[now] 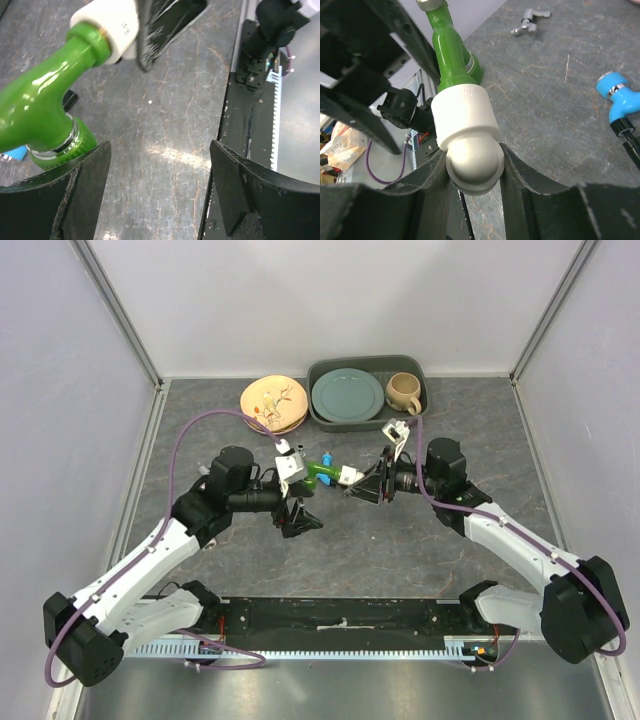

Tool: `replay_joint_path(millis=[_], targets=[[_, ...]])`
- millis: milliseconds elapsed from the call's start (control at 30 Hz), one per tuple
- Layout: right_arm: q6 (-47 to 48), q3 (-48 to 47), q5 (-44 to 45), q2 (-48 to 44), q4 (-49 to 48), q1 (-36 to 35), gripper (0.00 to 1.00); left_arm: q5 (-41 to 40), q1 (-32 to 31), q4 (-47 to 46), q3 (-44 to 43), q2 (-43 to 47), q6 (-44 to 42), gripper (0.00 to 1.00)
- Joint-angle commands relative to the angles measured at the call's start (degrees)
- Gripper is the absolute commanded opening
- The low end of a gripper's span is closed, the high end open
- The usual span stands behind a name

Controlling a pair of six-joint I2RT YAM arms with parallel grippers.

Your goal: Install the water faucets

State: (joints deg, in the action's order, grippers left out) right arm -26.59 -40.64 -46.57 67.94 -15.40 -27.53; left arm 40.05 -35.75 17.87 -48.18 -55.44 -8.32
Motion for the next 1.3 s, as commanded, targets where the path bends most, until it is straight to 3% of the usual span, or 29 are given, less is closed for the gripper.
replay_joint_path(millis=[0, 167, 433, 633, 833, 1133, 1267], targets=[[-2.5, 0.9, -3.2, -3.7, -10.2, 0.0, 0.00, -9.4, -0.1, 1.3, -2.7, -1.4, 1.4, 0.86], [-6.4, 2.4, -7.1, -3.5, -17.3, 0.1, 0.00, -15.6, -0.1, -1.0, -2.3, -1.5, 4.8, 0.86], [-6.8, 3.2, -8.1, -5.4, -19.1, 0.2, 0.00, -23.7, 0.2, -9.6, 1.8, 4.1, 11.0, 0.86], [-7.1, 4.3, -8.5, -7.9, -21.1, 0.1, 0.00, -35.1, 2.3, -11.3, 3.4, 7.4, 16.0, 0.87], [-8.6, 5.1, -9.8, -8.4, -24.1, 0.1, 0.00, -32.2, 6.3, -15.0, 5.1, 8.2, 21.8, 0.87], [-8.6, 5.1, -10.2, -7.4, -24.5, 0.1, 0.00, -12.6, 11.0, -24.5, 7.4, 6.9, 28.3, 0.87], [-7.6, 4.9, -9.6, -7.4, -23.3, 0.1, 0.00, -10.1, 11.6, -25.3, 7.3, 6.2, 29.1, 0.87]])
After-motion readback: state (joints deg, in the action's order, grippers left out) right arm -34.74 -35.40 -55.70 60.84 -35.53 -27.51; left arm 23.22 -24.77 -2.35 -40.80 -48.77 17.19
